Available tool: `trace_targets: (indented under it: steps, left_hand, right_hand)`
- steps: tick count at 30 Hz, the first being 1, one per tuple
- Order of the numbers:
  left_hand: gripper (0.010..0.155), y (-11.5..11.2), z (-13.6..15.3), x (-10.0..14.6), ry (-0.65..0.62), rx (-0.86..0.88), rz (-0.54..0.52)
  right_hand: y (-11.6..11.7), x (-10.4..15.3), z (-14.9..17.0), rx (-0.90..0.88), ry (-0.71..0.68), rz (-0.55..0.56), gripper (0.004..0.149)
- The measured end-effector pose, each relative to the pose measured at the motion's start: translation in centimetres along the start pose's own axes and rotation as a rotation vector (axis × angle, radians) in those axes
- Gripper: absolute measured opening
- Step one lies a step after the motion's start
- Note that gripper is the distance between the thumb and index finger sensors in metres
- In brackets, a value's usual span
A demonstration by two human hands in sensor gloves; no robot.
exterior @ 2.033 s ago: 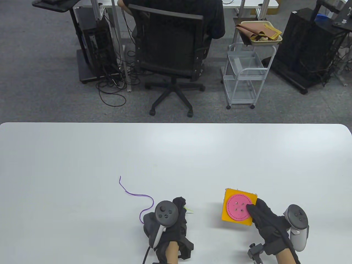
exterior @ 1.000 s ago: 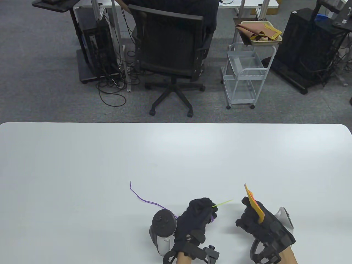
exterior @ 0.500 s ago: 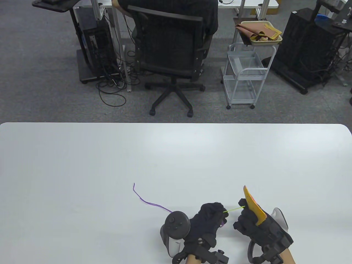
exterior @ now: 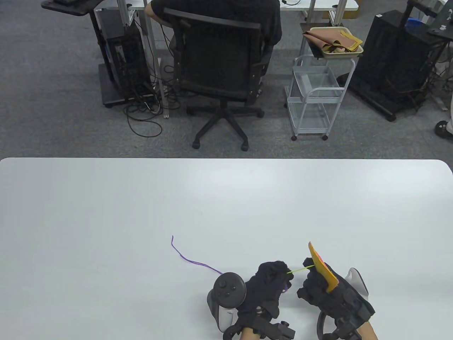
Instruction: Sew button in X pattern
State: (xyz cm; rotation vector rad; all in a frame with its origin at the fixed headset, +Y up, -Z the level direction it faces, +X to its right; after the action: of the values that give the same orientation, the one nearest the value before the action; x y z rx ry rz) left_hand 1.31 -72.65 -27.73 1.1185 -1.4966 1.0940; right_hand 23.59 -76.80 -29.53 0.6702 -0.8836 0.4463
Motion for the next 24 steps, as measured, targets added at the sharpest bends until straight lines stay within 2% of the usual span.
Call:
trace_targets:
  steps: [10,24]
  left_hand:
    - [0.035,-0.1,-0.1,0.0,-0.007,-0.029,-0.009]
    - [0.034,0.0,-1.5,0.3,-0.122,-0.262,-0.058]
  right_hand:
    - [0.1,-0.1,0.3,0.011,0.013,0.003,0.044]
    - [0.2,-0.2,0.6,0.013,0.021,0.011,0.044]
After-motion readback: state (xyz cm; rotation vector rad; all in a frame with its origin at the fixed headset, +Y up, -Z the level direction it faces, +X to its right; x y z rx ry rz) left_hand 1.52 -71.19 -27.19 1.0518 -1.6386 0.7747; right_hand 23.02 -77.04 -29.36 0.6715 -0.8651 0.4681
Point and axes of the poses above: the tracker on the back of each hand, its own z axis roughly to the little-finger side, its own x axis roughly from the fingertips to the wrist, y = z × x, the point moved 1 cm from there along -x, roughly from the wrist to the fingertips, and after that the axes turned 1 degree about x, right-handed, at the moved point
